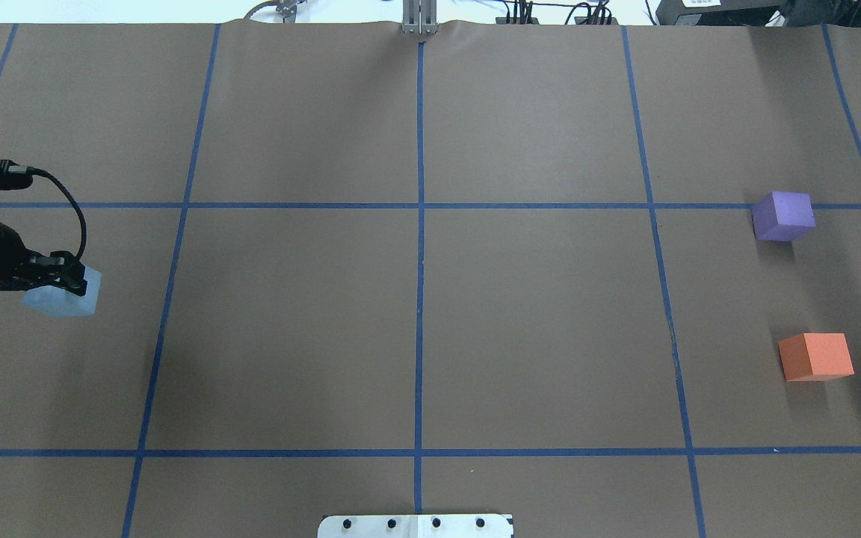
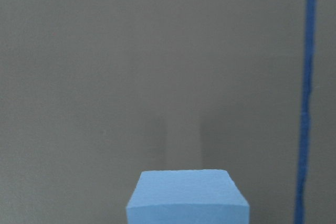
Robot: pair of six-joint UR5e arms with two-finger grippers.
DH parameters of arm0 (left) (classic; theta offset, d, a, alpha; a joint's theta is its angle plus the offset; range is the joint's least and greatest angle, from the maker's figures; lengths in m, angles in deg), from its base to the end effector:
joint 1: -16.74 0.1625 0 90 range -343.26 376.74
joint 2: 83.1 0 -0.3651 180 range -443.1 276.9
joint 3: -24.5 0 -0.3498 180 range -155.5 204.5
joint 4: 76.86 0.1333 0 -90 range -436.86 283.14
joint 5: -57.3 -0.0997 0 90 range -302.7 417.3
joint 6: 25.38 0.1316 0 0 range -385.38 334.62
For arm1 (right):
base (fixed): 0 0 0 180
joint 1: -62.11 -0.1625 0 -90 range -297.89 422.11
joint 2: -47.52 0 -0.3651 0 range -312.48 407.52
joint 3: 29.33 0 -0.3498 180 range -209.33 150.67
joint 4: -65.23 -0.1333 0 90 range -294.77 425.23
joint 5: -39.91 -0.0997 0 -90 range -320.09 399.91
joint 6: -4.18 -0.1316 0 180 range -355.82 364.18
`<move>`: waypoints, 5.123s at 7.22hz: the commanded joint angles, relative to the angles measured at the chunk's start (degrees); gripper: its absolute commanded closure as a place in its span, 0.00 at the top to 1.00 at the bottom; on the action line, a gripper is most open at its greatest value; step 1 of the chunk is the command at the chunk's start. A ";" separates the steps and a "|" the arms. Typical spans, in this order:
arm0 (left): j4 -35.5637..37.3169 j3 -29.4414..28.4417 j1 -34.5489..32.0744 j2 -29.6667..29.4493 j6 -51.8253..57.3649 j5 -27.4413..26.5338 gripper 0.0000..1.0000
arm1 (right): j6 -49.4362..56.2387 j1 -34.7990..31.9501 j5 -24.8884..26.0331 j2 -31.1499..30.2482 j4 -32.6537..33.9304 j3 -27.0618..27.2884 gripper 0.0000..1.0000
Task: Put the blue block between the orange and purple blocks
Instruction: 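Carry the light blue cube to the table center and release it, then withdraw the left gripper while the right gripper reaches toward the light blue cube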
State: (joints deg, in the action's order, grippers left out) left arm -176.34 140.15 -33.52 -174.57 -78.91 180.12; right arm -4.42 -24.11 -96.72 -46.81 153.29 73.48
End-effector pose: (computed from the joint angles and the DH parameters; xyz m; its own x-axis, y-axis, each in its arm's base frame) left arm 0.2507 -0.3985 0.3974 0.6740 -0.0294 -0.7381 0.0485 0.9988 0.0045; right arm 0.0090 -0.4344 0.5458 0.6786 -0.0277 0.7340 -0.0371 0.9967 0.0719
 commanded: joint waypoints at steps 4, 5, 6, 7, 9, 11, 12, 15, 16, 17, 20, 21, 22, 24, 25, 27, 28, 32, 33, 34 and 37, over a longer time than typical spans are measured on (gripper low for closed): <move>13.61 -20.04 11.11 -41.69 -13.06 -7.04 0.00 | -0.10 0.09 -0.12 0.12 -0.16 -0.07 1.00; 13.00 -26.37 13.49 -47.25 -13.17 -10.46 0.00 | -0.10 0.09 -1.00 0.03 -0.86 -0.24 1.00; 9.43 -31.66 14.91 -49.92 -12.82 -12.84 0.00 | -0.27 0.09 -1.18 0.03 -2.17 -0.33 1.00; 6.44 -34.93 15.88 -50.29 -6.81 -14.17 0.00 | -0.27 0.09 -1.53 0.03 -2.36 -0.41 1.00; 2.29 -38.29 18.69 -50.38 -4.29 -14.98 0.00 | -0.45 0.09 -3.63 0.29 -2.45 -0.24 1.00; 2.10 -39.09 19.49 -51.52 -7.44 -14.98 0.02 | -0.45 0.09 -3.90 0.38 -2.36 -0.33 1.00; 2.01 -39.53 19.50 -52.40 -8.15 -14.89 0.58 | -0.45 0.09 -3.99 0.64 -2.36 -0.41 1.00; 1.84 -40.67 19.93 -52.32 -10.36 -14.80 1.00 | -0.36 0.09 -5.66 0.82 -2.45 0.29 1.00; 1.66 -40.15 19.67 -52.58 -10.27 -14.54 1.00 | -0.45 0.09 -5.58 0.91 -1.66 1.94 1.00; 2.35 -38.15 18.45 -52.76 -10.27 -13.76 1.00 | -0.62 0.00 -5.57 2.30 -0.70 2.31 1.00; 9.44 -32.44 7.74 -52.15 -9.05 1.44 1.00 | -1.32 2.02 -3.30 17.71 30.03 14.30 1.00; 13.48 -29.46 5.80 -50.75 -6.60 1.54 1.00 | -5.24 6.11 -0.16 26.48 40.95 17.92 1.00; 16.74 -24.90 4.13 -47.17 -2.31 1.55 1.00 | -15.72 13.03 1.61 33.10 42.54 18.48 1.00; 18.18 -14.53 -1.39 -33.76 8.04 1.55 1.00 | -36.03 29.62 10.19 43.57 39.16 15.43 1.00; 18.18 -11.35 -4.47 -27.51 15.32 1.55 1.00 | -45.09 35.88 13.55 46.84 28.77 8.71 1.00; 18.18 -8.78 -12.02 -18.87 26.59 1.63 1.00 | -53.94 44.43 20.40 53.08 14.12 -5.80 1.00; 18.18 -8.69 -14.93 -15.70 32.21 1.63 1.00 | -55.19 46.65 21.57 56.86 12.42 -12.13 1.00; 18.27 -9.21 -17.95 -13.91 37.46 1.55 1.00 | -61.87 52.99 25.18 61.20 2.65 -28.79 1.00; 18.27 -9.30 -17.95 -13.91 37.46 1.55 1.00 | -61.80 53.00 25.10 61.11 2.91 -28.89 1.00; 18.18 -9.30 -17.86 -14.00 37.46 1.63 1.00 | -61.62 53.61 25.19 60.33 2.83 -29.07 1.00; 18.18 -9.47 -17.68 -14.00 37.46 1.46 1.00 | -61.71 54.49 25.45 60.23 2.65 -30.99 1.00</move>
State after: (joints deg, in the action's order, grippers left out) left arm -158.13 130.76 -51.30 -188.56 -41.46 181.65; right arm -66.18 30.01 -71.43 13.52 156.02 43.33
